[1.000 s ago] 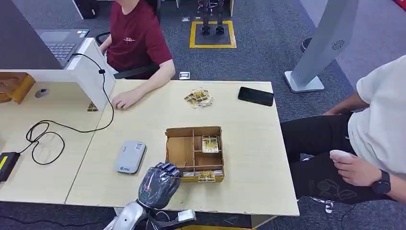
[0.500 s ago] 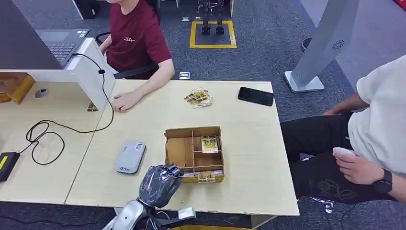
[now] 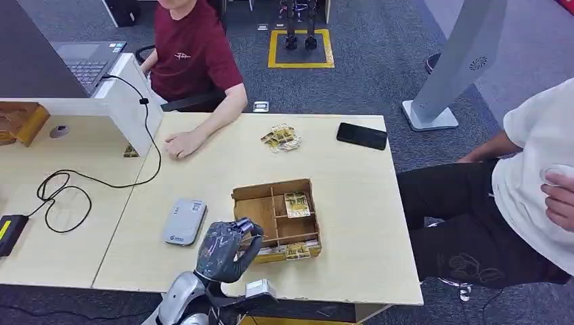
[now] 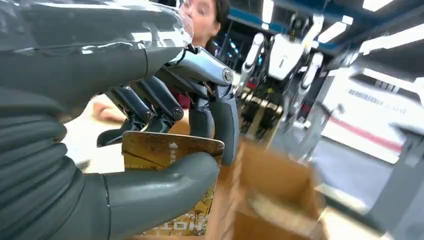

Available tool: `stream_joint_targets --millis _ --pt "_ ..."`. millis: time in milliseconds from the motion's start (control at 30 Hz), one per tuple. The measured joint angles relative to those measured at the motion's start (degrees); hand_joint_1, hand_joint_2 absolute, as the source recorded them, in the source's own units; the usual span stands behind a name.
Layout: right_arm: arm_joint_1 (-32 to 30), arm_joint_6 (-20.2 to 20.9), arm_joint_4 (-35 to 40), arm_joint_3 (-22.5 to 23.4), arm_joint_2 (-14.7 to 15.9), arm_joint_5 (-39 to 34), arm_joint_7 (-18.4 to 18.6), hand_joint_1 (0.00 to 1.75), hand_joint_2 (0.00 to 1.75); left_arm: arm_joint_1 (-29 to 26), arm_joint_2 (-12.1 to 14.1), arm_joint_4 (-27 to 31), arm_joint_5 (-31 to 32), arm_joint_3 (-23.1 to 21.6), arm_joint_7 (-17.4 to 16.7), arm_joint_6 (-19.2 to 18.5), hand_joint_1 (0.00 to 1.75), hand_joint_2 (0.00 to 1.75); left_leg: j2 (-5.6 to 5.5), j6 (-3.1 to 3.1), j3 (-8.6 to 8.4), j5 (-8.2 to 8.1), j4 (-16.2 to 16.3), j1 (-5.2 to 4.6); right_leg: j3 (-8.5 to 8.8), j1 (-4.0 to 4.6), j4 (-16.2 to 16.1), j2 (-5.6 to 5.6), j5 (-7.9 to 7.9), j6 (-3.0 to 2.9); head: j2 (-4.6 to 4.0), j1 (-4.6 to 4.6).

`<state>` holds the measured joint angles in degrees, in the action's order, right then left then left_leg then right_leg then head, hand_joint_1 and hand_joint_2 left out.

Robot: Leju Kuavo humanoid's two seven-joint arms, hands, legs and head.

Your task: Pass the card to the sensor for recognition and then transmit it.

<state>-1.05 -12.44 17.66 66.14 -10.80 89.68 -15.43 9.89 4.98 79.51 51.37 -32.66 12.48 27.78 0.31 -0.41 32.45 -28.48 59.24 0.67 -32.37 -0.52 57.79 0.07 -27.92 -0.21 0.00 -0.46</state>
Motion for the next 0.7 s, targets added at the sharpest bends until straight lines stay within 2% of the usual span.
stream_joint_targets --millis 167,367,500,600,700 --pt "-0.04 0.09 0.0 0.89 -0.02 0.0 0.02 0.0 1.75 1.17 1.13 8.46 -2.43 0.61 0.57 -1.64 1.75 1.75 0.0 0.0 -0.01 0.0 0.0 0.01 0.0 0.0 0.0 0.0 0.0 0.0 0.0 0.02" --pt "-0.01 0.13 -0.02 1.31 0.0 0.0 0.61 0.0 1.75 2.94 2.71 14.06 -0.91 1.53 -0.08 -1.18 1.75 1.75 0.0 0.0 -0.01 0.01 0.0 0.01 0.0 0.0 0.02 0.0 0.0 0.0 0.0 0.0" --pt "0.04 0.0 -0.37 1.2 0.07 0.0 1.33 0.0 1.75 5.05 3.06 14.26 1.7 2.73 -2.69 -0.66 1.75 1.75 -0.01 0.0 -0.02 0.01 0.0 0.01 0.0 0.0 0.01 -0.01 0.0 0.0 0.0 0.0" --pt "0.23 -0.31 -0.83 0.72 0.33 0.0 1.71 0.0 1.75 8.22 2.93 12.08 9.21 4.0 -6.94 1.55 1.75 1.75 0.0 0.04 -0.01 0.08 0.0 0.0 0.0 0.0 0.01 -0.01 0.04 0.0 0.0 0.0" --pt "0.56 -0.66 -1.33 0.17 0.66 0.0 1.77 0.0 1.75 11.11 2.07 9.08 7.88 5.09 -7.69 1.35 1.75 1.75 0.0 0.04 -0.03 0.1 0.01 -0.02 0.0 0.0 0.01 0.0 0.08 0.03 0.0 -0.02"
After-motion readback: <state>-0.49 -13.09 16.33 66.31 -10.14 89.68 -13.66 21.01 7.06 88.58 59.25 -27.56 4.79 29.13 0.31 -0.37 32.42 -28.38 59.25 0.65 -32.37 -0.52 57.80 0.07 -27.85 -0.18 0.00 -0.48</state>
